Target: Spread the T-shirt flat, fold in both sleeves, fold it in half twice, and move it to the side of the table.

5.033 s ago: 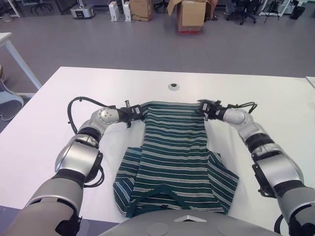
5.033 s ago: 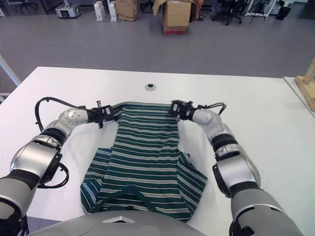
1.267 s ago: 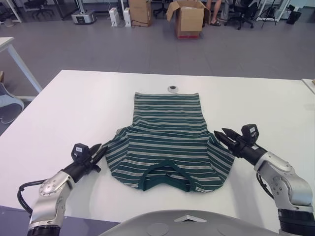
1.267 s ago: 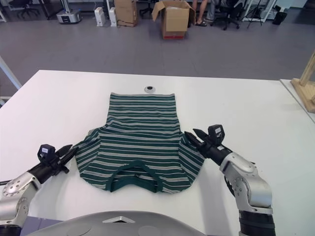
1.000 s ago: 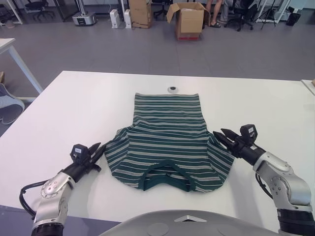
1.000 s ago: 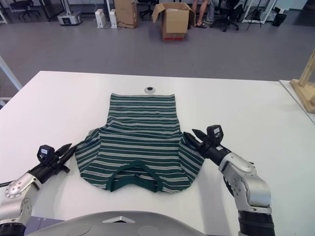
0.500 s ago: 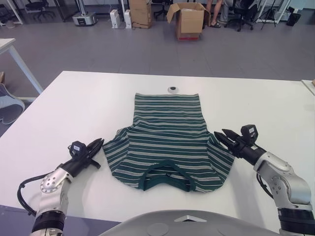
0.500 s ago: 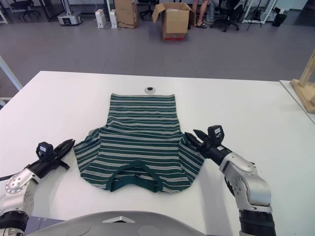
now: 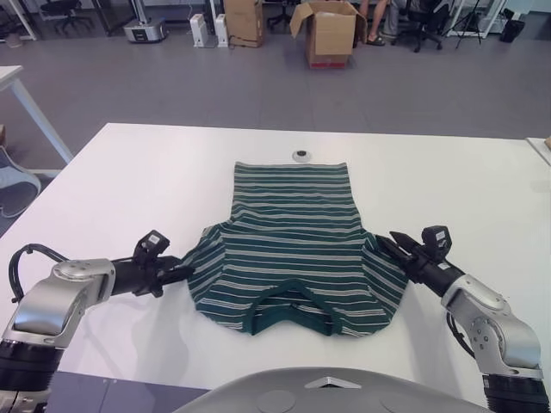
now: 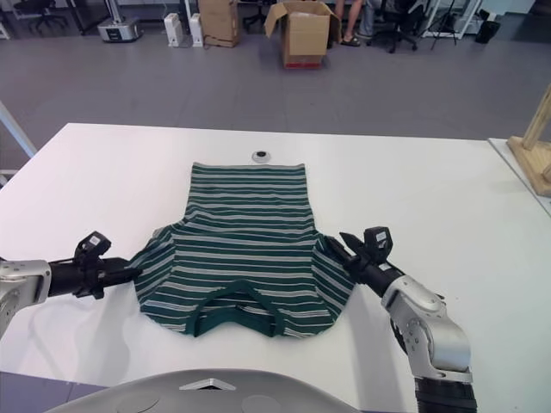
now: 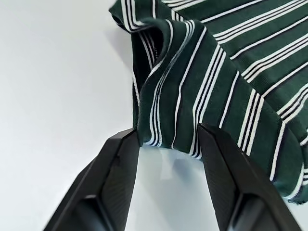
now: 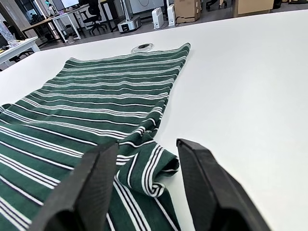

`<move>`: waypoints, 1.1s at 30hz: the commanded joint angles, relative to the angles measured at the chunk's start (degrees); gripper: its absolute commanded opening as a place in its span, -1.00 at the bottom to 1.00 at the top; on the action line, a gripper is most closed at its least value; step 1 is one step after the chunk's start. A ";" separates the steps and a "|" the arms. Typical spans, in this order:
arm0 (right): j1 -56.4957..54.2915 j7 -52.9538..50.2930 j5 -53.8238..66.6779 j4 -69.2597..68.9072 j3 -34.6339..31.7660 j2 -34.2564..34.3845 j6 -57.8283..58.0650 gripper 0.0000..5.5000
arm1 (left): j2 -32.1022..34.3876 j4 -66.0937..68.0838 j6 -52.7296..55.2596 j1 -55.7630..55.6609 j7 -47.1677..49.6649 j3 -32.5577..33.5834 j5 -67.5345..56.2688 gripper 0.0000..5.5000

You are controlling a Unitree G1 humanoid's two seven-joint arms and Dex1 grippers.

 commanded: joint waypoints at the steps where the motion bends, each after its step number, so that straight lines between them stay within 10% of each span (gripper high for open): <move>1: -0.34 -0.53 -0.55 -0.68 0.33 0.04 -0.35 -0.16 | 0.27 -0.42 -0.24 1.10 2.80 -0.42 2.94 -0.22; 15: -1.39 -0.10 -1.08 0.53 1.00 -0.62 -0.50 -0.16 | -8.13 10.86 -9.27 1.24 6.21 -0.90 6.12 -0.99; 33: 0.43 -0.79 -1.32 0.37 1.14 0.27 -1.62 -0.16 | -3.96 5.19 -14.05 -7.70 2.10 -1.39 7.16 -0.99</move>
